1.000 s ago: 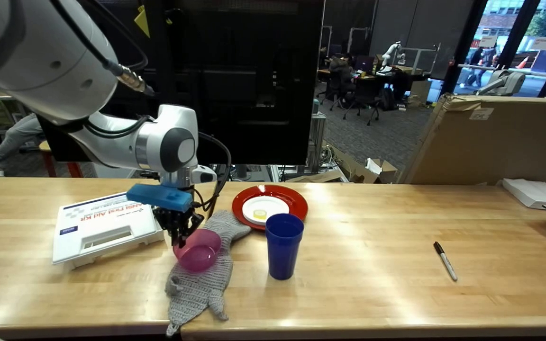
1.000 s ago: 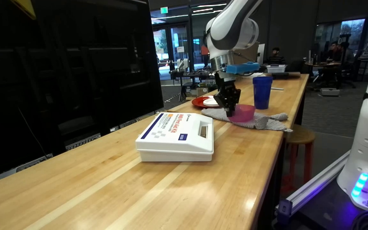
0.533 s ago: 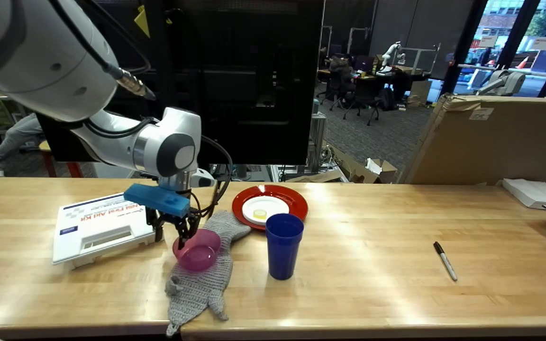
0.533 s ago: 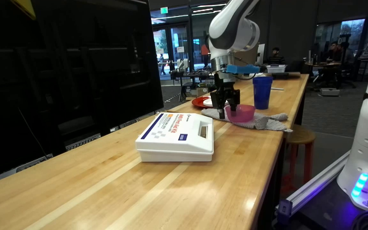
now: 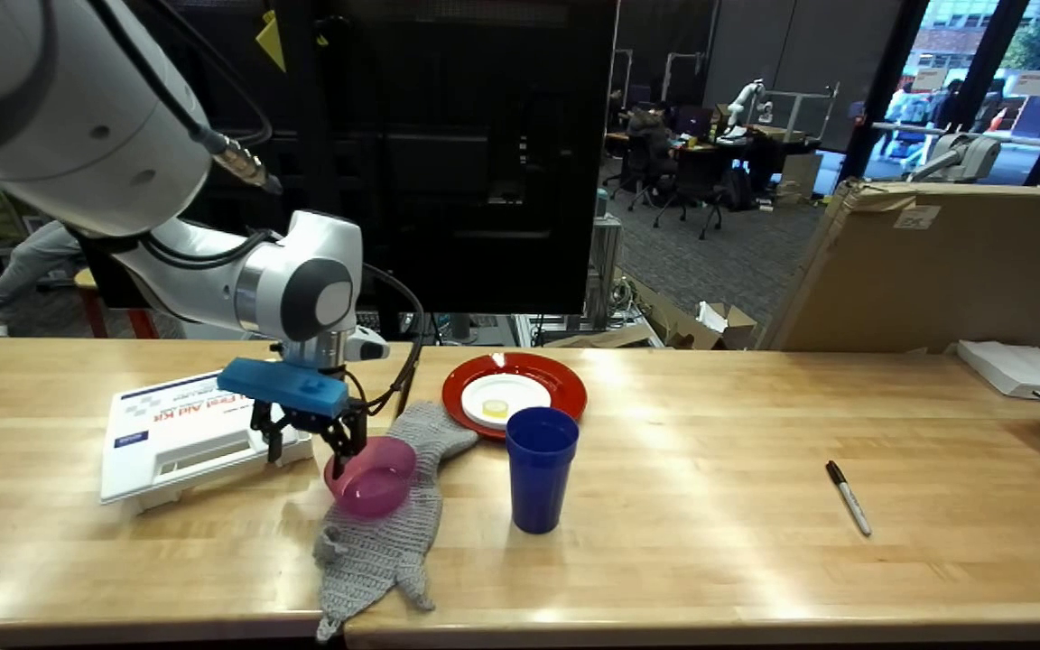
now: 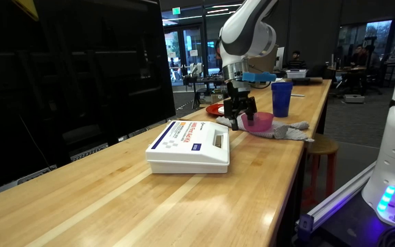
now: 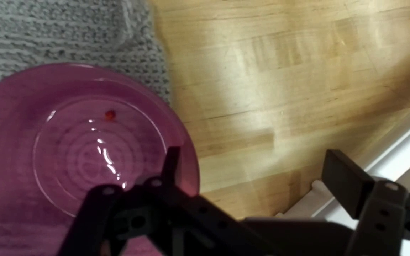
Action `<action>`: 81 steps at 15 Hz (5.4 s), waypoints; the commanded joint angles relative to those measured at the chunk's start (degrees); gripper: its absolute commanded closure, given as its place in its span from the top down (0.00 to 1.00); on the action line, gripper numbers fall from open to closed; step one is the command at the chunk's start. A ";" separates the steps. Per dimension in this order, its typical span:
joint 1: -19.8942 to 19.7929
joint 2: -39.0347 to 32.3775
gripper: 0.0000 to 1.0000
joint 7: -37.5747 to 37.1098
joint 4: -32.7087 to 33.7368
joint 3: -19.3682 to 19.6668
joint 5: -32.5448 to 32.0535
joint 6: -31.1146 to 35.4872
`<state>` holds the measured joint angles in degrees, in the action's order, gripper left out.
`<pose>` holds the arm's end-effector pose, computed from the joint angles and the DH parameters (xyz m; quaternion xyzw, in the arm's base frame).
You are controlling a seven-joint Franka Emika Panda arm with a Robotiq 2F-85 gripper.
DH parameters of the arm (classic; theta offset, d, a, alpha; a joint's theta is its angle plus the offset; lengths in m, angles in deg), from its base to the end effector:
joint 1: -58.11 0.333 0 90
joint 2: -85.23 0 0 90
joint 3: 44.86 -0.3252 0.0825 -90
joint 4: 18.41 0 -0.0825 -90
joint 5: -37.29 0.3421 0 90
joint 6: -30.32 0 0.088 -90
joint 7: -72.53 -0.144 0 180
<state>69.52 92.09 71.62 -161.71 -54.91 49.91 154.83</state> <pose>0.3635 0.1581 0.3157 -0.9864 -0.1045 0.1156 0.0518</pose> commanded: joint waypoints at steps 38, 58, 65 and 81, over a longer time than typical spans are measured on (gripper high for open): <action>-9.98 10.21 1.00 -32.28 3.60 -0.67 -40.48 2.55; -8.06 22.28 1.00 -19.93 -5.60 1.22 -21.43 -9.04; -12.36 31.22 1.00 -33.10 -14.86 -1.14 -23.79 -4.87; -22.37 24.91 1.00 -52.32 -16.23 -8.14 -39.52 12.16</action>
<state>48.97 118.75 22.65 -177.97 -61.97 13.82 164.70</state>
